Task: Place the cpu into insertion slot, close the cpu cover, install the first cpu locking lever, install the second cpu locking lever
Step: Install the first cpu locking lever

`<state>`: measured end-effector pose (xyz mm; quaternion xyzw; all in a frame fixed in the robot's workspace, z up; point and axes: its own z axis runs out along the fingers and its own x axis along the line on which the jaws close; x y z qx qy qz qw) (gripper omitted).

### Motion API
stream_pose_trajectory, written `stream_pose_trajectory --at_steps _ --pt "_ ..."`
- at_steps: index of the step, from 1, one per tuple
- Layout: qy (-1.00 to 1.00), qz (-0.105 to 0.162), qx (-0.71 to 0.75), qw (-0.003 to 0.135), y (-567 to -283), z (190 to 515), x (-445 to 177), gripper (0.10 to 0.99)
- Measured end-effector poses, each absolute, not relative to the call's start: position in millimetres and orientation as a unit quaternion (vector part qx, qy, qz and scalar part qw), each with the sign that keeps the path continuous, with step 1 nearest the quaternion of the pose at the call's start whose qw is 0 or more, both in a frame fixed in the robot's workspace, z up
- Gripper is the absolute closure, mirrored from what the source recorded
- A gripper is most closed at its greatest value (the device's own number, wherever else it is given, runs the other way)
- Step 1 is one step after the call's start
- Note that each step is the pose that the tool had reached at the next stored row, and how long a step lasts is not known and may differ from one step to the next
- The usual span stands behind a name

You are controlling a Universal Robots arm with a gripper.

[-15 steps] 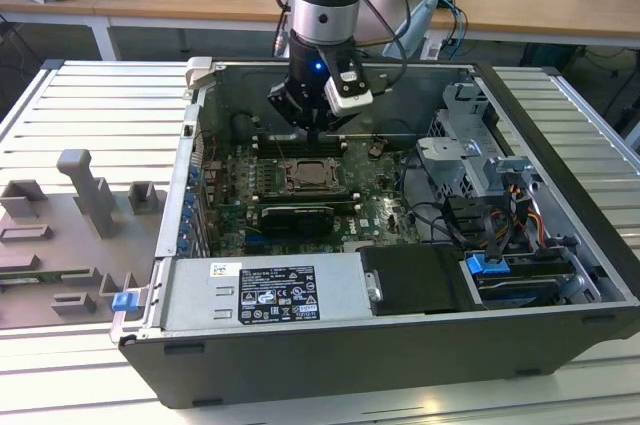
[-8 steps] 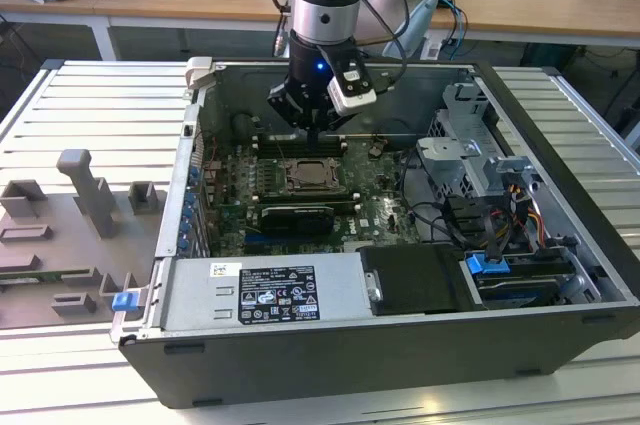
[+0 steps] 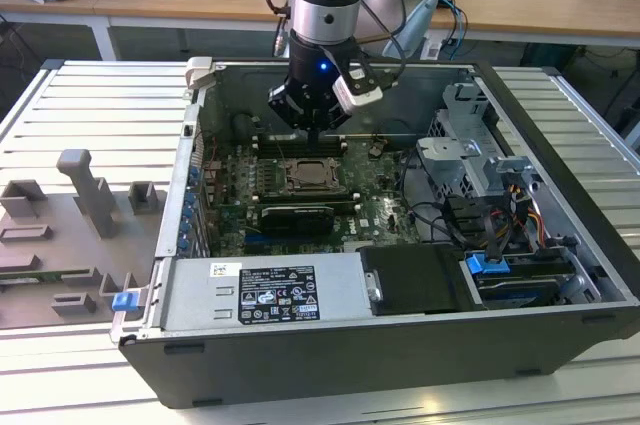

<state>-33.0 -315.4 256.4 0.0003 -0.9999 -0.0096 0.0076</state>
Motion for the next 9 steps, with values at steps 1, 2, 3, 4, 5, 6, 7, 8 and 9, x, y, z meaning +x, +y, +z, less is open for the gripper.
stream_pose_trajectory --at_steps 1,2,3,4,5,6,7,8,9 --pt "-1.000 -0.010 0.003 0.008 -315.4 256.4 -33.0 0.980" --pt "-1.000 -0.010 0.006 0.008 -315.4 256.4 -33.0 0.980" --pt "-1.000 -0.010 0.009 0.008 -315.4 256.4 -33.0 0.980" --pt "-1.000 -0.010 0.013 0.008 -315.4 256.4 -33.0 0.980" --pt "-1.000 -0.009 0.016 0.008 -315.4 256.4 -33.0 0.980" --pt "-1.000 -0.009 0.019 0.008 -315.4 256.4 -33.0 0.980" --pt "-1.000 -0.009 0.022 0.008 -315.4 256.4 -33.0 0.980" --pt "-1.000 -0.009 0.025 0.008 -315.4 256.4 -33.0 0.980" --pt "-0.999 -0.009 0.031 0.008 -315.4 256.4 -33.0 0.980"
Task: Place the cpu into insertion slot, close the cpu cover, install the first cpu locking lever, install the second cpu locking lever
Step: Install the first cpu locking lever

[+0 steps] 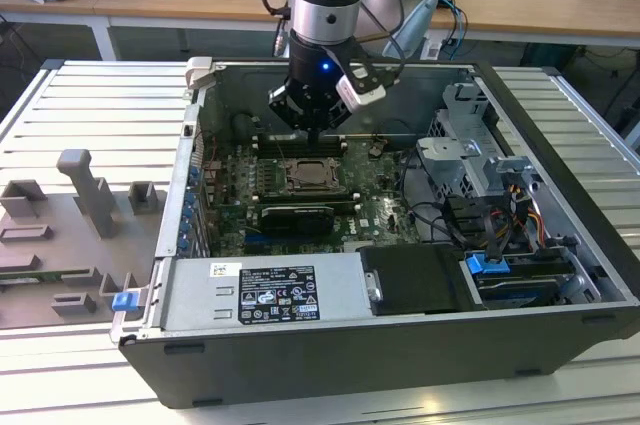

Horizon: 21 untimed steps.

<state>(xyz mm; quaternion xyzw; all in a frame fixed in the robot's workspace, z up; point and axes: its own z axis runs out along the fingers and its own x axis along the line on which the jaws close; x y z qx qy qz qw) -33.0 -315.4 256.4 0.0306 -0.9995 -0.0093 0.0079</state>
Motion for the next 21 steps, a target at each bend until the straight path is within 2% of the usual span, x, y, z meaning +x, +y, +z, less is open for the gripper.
stream_pose_trajectory --at_steps 21 --pt "-0.994 -0.009 0.105 0.009 -315.5 256.4 -33.0 0.980"
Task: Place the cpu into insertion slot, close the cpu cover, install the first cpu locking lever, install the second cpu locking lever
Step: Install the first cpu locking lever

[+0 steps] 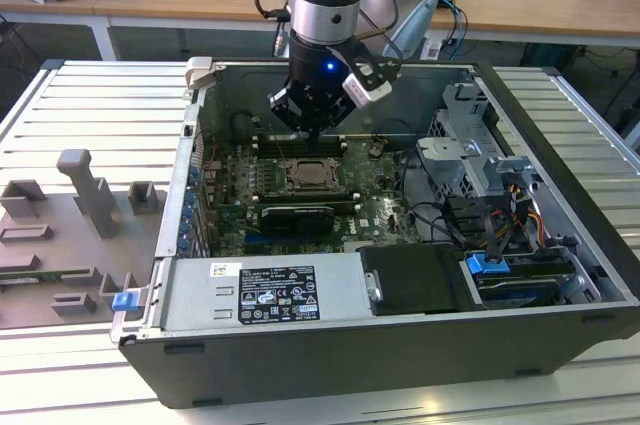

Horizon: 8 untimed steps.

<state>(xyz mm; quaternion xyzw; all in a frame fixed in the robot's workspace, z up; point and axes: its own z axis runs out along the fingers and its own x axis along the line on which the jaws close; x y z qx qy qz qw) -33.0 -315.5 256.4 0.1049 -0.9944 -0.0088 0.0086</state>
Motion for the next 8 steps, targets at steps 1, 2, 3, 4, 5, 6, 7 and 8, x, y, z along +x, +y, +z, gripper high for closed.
stream_pose_trajectory --at_steps 1,2,3,4,5,6,7,8 --pt "-0.994 -0.009 0.107 0.009 -315.5 256.4 -33.0 0.980" --pt "-0.994 -0.009 0.110 0.009 -315.5 256.4 -33.0 0.980" --pt "-0.994 -0.009 0.112 0.009 -315.5 256.4 -33.0 0.980" --pt "-0.993 -0.009 0.116 0.009 -315.5 256.4 -33.0 0.980" --pt "-0.993 -0.009 0.121 0.009 -315.5 256.4 -33.0 0.980" --pt "-0.992 -0.009 0.125 0.009 -315.5 256.4 -33.0 0.980" --pt "-0.991 -0.009 0.130 0.009 -315.5 256.4 -33.0 0.980" --pt "-0.991 -0.009 0.135 0.009 -315.5 256.4 -33.0 0.980"
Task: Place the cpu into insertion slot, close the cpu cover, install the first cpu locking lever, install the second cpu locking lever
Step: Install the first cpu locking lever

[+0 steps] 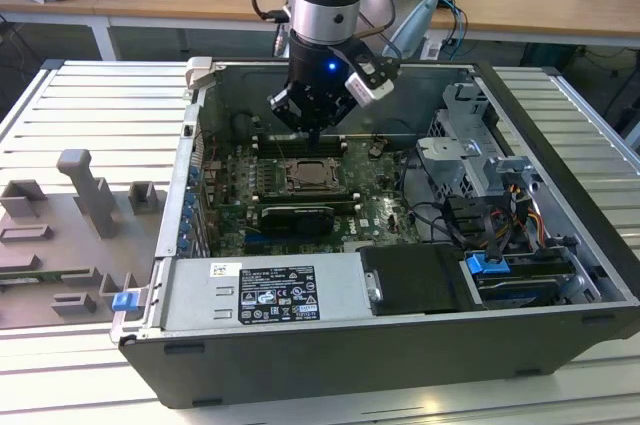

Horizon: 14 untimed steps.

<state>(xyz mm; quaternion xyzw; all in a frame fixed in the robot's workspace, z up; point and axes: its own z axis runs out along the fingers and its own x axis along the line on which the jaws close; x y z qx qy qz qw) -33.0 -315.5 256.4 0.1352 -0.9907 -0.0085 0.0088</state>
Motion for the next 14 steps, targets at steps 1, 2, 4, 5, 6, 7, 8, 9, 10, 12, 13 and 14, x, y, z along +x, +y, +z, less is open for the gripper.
stream_pose_trajectory --at_steps 1,2,4,5,6,7,8,9,10,12,13,14 --pt "-0.990 -0.009 0.138 0.009 -315.5 256.4 -33.1 0.980" --pt "-0.990 -0.009 0.141 0.009 -315.4 256.2 -33.8 0.980" --pt "-0.990 -0.011 0.143 0.009 -315.6 256.0 -36.6 0.980" --pt "-0.990 -0.012 0.143 0.008 -315.6 255.7 -41.1 0.980" --pt "-0.990 -0.012 0.143 0.008 -315.6 255.5 -43.4 0.980" --pt "-0.990 -0.012 0.143 0.008 -315.6 255.3 -45.0 0.980" --pt "-0.990 -0.012 0.142 0.008 -315.6 255.3 -45.6 0.980" --pt "-0.990 -0.012 0.139 0.008 -315.6 255.2 -45.7 0.980" --pt "-0.991 -0.012 0.134 0.008 -315.7 255.1 -45.7 0.980" --pt "-0.993 -0.012 0.121 0.007 -315.7 254.6 -45.7 0.980" --pt "-0.994 -0.012 0.112 0.007 -315.7 254.4 -45.7 0.980" --pt "-0.994 -0.012 0.106 0.007 -315.7 254.3 -45.7 0.980"
